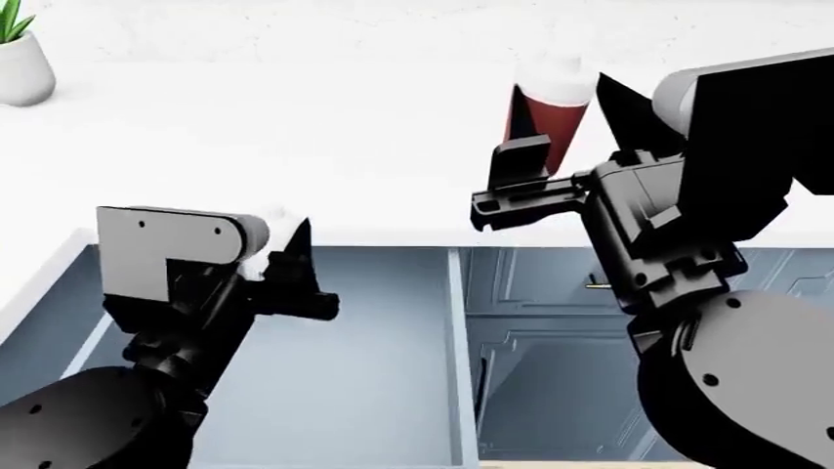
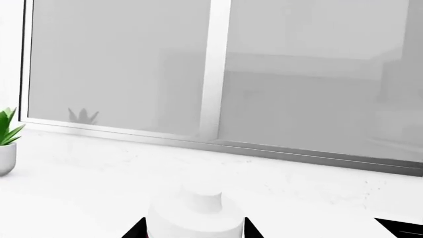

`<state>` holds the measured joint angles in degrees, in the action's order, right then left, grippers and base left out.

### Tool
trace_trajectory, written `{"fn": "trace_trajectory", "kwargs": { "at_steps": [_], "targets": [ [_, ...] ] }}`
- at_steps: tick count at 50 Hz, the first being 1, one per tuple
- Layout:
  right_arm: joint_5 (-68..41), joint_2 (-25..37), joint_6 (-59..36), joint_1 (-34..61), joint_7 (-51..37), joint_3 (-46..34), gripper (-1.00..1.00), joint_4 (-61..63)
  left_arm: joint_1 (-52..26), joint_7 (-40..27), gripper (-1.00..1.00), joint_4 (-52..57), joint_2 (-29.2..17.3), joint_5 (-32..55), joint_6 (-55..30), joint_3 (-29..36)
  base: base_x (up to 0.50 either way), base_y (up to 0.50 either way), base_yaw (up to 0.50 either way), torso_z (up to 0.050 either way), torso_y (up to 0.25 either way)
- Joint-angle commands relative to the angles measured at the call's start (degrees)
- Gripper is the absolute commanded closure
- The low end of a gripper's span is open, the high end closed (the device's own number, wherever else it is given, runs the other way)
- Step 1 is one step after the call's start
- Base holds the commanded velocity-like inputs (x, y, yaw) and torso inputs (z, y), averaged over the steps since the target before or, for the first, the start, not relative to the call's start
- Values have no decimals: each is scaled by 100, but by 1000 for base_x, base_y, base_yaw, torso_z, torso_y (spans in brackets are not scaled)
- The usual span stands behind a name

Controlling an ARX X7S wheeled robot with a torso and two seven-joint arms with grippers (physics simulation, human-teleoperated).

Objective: Pick and place the shaker into the drawer. Then close the cabinet.

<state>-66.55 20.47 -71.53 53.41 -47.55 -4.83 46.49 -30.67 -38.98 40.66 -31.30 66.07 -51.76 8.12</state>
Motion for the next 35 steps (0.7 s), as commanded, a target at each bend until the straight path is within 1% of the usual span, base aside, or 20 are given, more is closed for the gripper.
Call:
{"fn": "trace_trajectory", "kwargs": {
  "at_steps": [1,4,8,20,26,35],
  "targets": [
    [-486,-58,-320,333,-379,110,100,-8,-789,807,100,-1140,-251,-1567,-93,1227,0,0,0,0,0],
    [-482,-37,-302,314,-394,97,100,9,-916,1072,100,-1314,-350,-1766,-137,1525,0,0,0,0,0],
    [-413,-3,-235,238,-363,72,100,35,-926,1247,100,-1473,-427,-1995,-67,1749,0,0,0,0,0],
    [33,76,154,-49,-60,-75,100,72,-706,1873,100,-1981,-850,-2521,143,2363,0,0,0,0,0],
    [-55,123,165,-49,-91,-37,100,97,-693,2046,100,-2420,-865,-2785,235,2619,0,0,0,0,2],
    [25,145,260,-58,-32,-110,100,77,-834,2249,100,-3299,-678,-3124,380,2894,0,0,0,0,0]
  ]
}}
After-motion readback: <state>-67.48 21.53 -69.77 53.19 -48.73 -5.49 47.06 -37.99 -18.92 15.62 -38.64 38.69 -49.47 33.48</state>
